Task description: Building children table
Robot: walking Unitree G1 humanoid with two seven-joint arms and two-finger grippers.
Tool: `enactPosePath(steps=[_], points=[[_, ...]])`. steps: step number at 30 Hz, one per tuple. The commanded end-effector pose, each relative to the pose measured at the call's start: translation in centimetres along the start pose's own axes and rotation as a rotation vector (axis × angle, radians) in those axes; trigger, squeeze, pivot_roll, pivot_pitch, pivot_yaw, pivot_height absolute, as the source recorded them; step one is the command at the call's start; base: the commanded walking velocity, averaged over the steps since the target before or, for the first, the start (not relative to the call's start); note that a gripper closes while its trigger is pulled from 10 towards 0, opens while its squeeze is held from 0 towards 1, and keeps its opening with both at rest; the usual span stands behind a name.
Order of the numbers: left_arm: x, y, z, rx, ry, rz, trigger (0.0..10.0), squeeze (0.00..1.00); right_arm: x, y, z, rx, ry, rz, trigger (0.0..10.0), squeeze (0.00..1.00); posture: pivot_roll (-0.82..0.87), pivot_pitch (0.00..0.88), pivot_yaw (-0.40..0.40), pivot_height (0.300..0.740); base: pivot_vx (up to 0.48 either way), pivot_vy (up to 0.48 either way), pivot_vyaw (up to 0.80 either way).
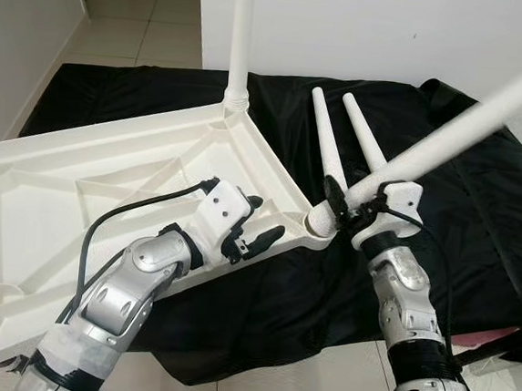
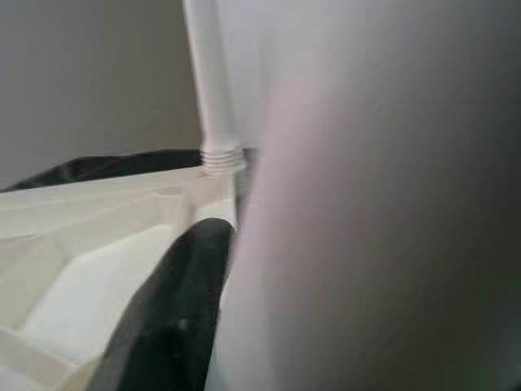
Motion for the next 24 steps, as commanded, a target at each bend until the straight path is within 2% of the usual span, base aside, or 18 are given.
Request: enactPosePath(steps=[1,9,10,11,12,18,19,20,22,24], points=[[-0.3,0.1,-0.4,-0.034,0.006,0.013,10.0,0.0,-0.1,-0.2,-1.2,-0.015,0.014,0.022,0.0,0.0,-0.03,0.053,-0.028,0.74,0.0,0.0,0.0],[-0.4,-0.1,-0.3,-0.027,0.008,0.019,10.0,0.0,-0.7,0.2,0.1,0.099,-0.007,0.086,0.0,0.0,-0.02,0.048,-0.029,0.74,0.0,0.0,0.0],[-0.4,-0.2,-0.3,-0.028,0.009,0.02,10.0,0.0,-1.0,0.1,0.3,0.122,-0.029,0.113,8.9,0.0,-0.02,0.048,-0.029,0.74,0.0,0.0,0.0],[-0.4,-0.2,-0.3,-0.028,0.009,0.02,10.0,0.0,-1.0,0.1,0.3,0.122,-0.029,0.113,8.9,0.0,-0.02,0.048,-0.029,0.74,0.0,0.0,0.0],[-0.4,-0.2,-0.3,-0.029,0.01,0.022,10.0,0.0,-1.4,0.1,0.3,0.135,-0.068,0.142,10.0,0.0,-0.02,0.044,-0.028,0.74,0.0,0.0,0.0],[-0.5,-0.3,-0.2,-0.031,0.012,0.025,10.0,0.0,-1.9,0.0,0.3,0.173,-0.135,0.193,10.0,0.0,-0.02,0.04,-0.023,0.74,0.0,0.0,0.0],[-0.5,-0.3,-0.2,-0.032,0.013,0.027,10.0,0.0,-2.5,-0.2,0.2,0.194,-0.206,0.233,10.0,0.0,-0.03,0.039,-0.019,0.74,0.0,0.0,0.0],[-0.5,-0.3,-0.2,-0.032,0.013,0.027,10.0,0.0,-2.5,-0.2,0.2,0.194,-0.206,0.233,10.0,0.0,-0.03,0.039,-0.019,0.74,0.0,0.0,0.0],[-0.5,-0.3,-0.2,-0.038,0.015,0.028,10.0,0.0,-3.7,-0.7,0.1,0.237,-0.299,0.312,10.0,0.0,-0.03,0.036,-0.015,0.74,0.0,0.0,0.0],[-0.5,-0.3,-0.2,-0.039,0.015,0.028,10.0,0.0,-4.1,-0.9,0.0,0.248,-0.318,0.333,10.0,0.0,-0.03,0.035,-0.014,0.74,0.0,0.0,0.0]])
Point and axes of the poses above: a point about 5 cm out from each wrist's last joint towards the gripper, its own y axis pointing out of the wrist towards the gripper, its own x axis along the axis of the wrist's last joint, z = x × y, the point moved 4 cm from there along y, pointing out of the wrist towards the gripper, and after that the axes turned 14 degrees about y, right-handed, at the moved point
